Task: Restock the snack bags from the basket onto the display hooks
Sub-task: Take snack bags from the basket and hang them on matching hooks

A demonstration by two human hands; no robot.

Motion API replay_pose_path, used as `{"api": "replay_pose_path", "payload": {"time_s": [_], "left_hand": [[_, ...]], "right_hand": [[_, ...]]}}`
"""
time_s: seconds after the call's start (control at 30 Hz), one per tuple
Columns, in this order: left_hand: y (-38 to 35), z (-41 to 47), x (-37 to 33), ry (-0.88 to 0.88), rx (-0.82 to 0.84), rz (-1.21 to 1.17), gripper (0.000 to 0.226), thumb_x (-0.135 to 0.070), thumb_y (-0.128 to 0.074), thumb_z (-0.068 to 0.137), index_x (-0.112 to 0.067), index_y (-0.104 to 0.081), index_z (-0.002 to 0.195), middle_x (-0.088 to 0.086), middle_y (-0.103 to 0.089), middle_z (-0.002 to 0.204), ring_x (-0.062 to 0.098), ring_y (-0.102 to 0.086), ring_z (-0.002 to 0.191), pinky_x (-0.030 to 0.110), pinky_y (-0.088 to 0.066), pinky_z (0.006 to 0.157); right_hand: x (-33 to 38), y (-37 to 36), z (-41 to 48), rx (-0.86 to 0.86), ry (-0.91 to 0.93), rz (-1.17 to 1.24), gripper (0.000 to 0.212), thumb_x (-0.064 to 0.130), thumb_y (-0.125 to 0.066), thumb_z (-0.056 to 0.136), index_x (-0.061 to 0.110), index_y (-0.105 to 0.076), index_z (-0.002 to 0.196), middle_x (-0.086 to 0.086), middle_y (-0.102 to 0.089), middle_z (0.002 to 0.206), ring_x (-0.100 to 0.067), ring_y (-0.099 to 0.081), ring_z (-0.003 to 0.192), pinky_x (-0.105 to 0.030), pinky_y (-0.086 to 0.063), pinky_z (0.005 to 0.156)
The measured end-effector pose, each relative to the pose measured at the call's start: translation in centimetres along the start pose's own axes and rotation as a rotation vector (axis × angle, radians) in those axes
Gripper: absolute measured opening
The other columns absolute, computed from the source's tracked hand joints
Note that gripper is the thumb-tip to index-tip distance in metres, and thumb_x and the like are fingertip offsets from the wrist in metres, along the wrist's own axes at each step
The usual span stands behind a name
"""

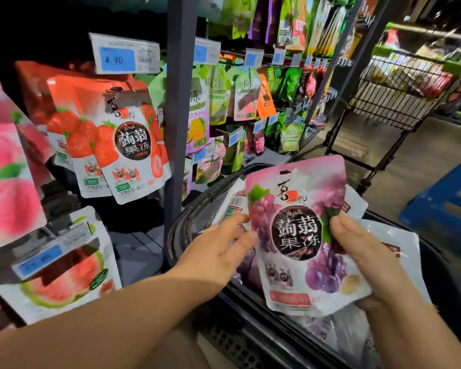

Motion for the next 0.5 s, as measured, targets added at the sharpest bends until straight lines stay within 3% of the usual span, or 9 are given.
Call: {"api": "replay_pose_path", "payload": {"time_s": [0.03, 0.07, 0.1, 0.13, 0.2, 0.27, 0.33, 0.4, 0.5], "left_hand": [[-0.7, -0.1, -0.4, -0.014, 0.034, -0.078, 0.063, -0.075, -0.032, 0.089, -0.040, -0.039, 0.141, -0.031, -0.053, 0.121, 0.000, -0.046, 0.126, 0.034, -0.033, 0.113], [-1.3, -0.2, -0.7, -0.031, 0.057, -0.162, 0.061, -0.076, -0.035, 0.086, -0.041, -0.043, 0.135, -0.024, -0.059, 0.124, 0.001, -0.053, 0.122, 0.034, -0.038, 0.110], [-1.7, -0.1, -1.1, -0.030, 0.069, -0.236, 0.057, -0.077, -0.038, 0.084, -0.044, -0.047, 0.130, -0.020, -0.062, 0.124, 0.000, -0.056, 0.119, 0.032, -0.042, 0.107], [-1.9, 0.0, -1.4, -0.020, 0.070, -0.285, 0.052, -0.076, -0.041, 0.084, -0.047, -0.048, 0.126, -0.022, -0.063, 0.124, -0.004, -0.056, 0.117, 0.026, -0.043, 0.105], [-1.7, 0.0, -2.0, -0.009, 0.049, -0.367, 0.045, -0.074, -0.048, 0.083, -0.049, -0.049, 0.121, -0.028, -0.064, 0.119, -0.010, -0.056, 0.113, 0.015, -0.043, 0.099], [-1.2, 0.3, -2.1, 0.016, 0.006, -0.448, 0.042, -0.063, -0.060, 0.081, -0.044, -0.053, 0.118, -0.028, -0.069, 0.109, -0.006, -0.062, 0.105, 0.012, -0.046, 0.089], [-1.0, 0.4, -2.2, 0.017, -0.031, -0.507, 0.033, -0.043, -0.066, 0.086, -0.035, -0.057, 0.117, -0.028, -0.071, 0.098, -0.009, -0.065, 0.091, 0.007, -0.047, 0.076], [-0.9, 0.4, -2.2, 0.025, -0.059, -0.580, 0.021, -0.027, -0.067, 0.089, -0.029, -0.061, 0.109, -0.024, -0.071, 0.081, -0.008, -0.065, 0.075, 0.007, -0.046, 0.066], [-0.8, 0.2, -2.1, 0.042, -0.054, -0.731, 0.031, -0.024, -0.074, 0.082, -0.027, -0.062, 0.111, -0.011, -0.076, 0.093, 0.009, -0.072, 0.086, 0.025, -0.053, 0.076]], "right_hand": [[0.2, -0.3, 0.0, 0.059, 0.019, -0.041, 0.049, 0.064, -0.041, 0.087, 0.034, -0.079, 0.081, 0.012, -0.075, 0.075, -0.003, -0.071, 0.065, -0.013, -0.054, 0.058], [0.9, -0.3, 0.0, 0.012, -0.004, -0.086, 0.057, 0.092, -0.035, 0.059, 0.049, -0.072, 0.059, 0.025, -0.065, 0.055, 0.009, -0.062, 0.051, -0.004, -0.045, 0.049], [0.6, -0.4, 0.2, -0.017, -0.043, -0.011, 0.053, 0.096, -0.034, 0.024, 0.054, -0.062, 0.041, 0.031, -0.055, 0.044, 0.017, -0.054, 0.045, -0.002, -0.041, 0.048], [0.5, -0.2, 0.5, -0.068, -0.014, -0.043, 0.061, 0.093, -0.034, 0.011, 0.049, -0.064, 0.042, 0.032, -0.058, 0.049, 0.020, -0.051, 0.045, -0.001, -0.040, 0.049], [-0.2, -0.9, 0.4, -0.050, 0.024, -0.055, 0.073, 0.087, -0.048, 0.051, 0.022, -0.073, 0.074, 0.004, -0.077, 0.097, 0.009, -0.065, 0.057, -0.005, -0.048, 0.056], [-1.5, -1.3, 0.9, -0.093, -0.043, 0.206, 0.049, 0.047, -0.051, 0.089, 0.006, -0.065, 0.111, -0.021, -0.069, 0.118, -0.025, -0.073, 0.094, -0.039, -0.060, 0.080], [-2.3, -1.4, 0.2, -0.088, -0.037, 0.182, 0.053, 0.053, -0.065, 0.081, 0.012, -0.067, 0.116, -0.018, -0.071, 0.115, -0.035, -0.070, 0.104, -0.052, -0.054, 0.090], [-2.2, -1.1, 0.7, -0.075, 0.003, 0.083, 0.064, 0.063, -0.079, 0.063, 0.017, -0.071, 0.107, -0.014, -0.074, 0.110, -0.031, -0.072, 0.099, -0.046, -0.055, 0.084], [-1.9, -1.2, 1.2, -0.055, 0.003, 0.035, 0.069, 0.048, -0.096, 0.043, 0.015, -0.073, 0.099, -0.016, -0.075, 0.103, -0.031, -0.074, 0.090, -0.037, -0.059, 0.068]]}}
Point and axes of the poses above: each hand's wrist, its own z-axis towards the middle knuckle, its own y-axis out of the back of the hand, x = y × z, the point moved 7 cm from there along z, towards the middle knuckle
